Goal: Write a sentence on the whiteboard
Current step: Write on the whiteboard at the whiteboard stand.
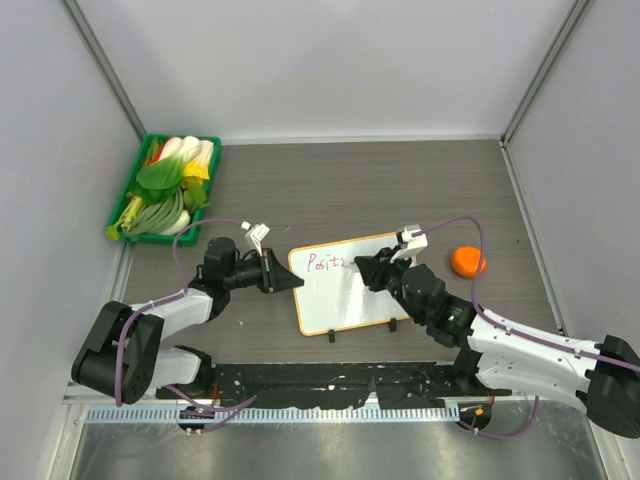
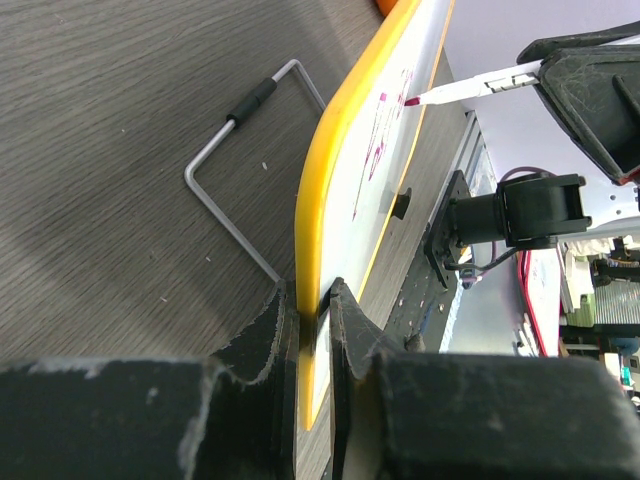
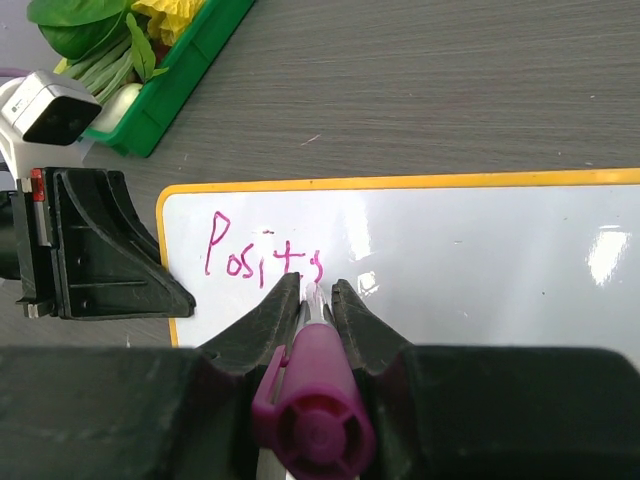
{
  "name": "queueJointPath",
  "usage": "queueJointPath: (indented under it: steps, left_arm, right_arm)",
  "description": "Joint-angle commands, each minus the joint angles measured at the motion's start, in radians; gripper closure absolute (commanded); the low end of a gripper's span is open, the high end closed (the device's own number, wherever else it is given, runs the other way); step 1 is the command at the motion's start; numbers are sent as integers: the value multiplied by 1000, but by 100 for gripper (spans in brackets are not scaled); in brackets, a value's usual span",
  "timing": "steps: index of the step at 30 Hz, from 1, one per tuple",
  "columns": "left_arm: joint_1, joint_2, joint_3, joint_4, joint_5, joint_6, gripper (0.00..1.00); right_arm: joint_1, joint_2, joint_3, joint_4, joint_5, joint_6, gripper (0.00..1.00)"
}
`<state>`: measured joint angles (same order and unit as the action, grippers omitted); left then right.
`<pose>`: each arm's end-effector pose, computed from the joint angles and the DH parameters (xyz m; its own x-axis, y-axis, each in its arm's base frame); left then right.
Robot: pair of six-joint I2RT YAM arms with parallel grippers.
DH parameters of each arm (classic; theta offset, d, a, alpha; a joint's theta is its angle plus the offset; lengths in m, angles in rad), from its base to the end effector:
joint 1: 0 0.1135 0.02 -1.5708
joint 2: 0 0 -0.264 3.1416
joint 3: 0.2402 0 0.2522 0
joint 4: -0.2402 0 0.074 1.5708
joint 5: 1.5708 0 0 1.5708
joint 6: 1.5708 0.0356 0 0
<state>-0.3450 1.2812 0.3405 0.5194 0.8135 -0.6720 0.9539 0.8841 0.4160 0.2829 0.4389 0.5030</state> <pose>0.2051 -0.1012 0.1637 -0.8343 -0.1546 -0.5291 0.4306 0.4165 -0.8007 0.1296 0.1566 0.2411 -0.3328 0.2851 -0.8989 -0.3839 0.8297 0.4053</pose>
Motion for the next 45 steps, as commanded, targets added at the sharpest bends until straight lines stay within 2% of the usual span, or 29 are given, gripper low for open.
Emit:
queueJointPath:
  steps: [1,11,19,27,45]
  left_arm:
    - [0,21,0,-65,-91,69,100]
    - [0,17,0,-65,-91,69,100]
    - [-2,18,0,-65,-89,69,100]
    - [0,20,0,-65,-89,69,100]
    - [0,20,0,-65,-91,69,100]
  right_arm:
    - [0,-23,46,27,9,-17,99]
    - [0,35,98,82,40,-46,99]
    - [-1,53,75,104,98,-35,99]
    - [-1,91,79,41,120,-35,99]
    - [-3,-20,66,29,93,-32,99]
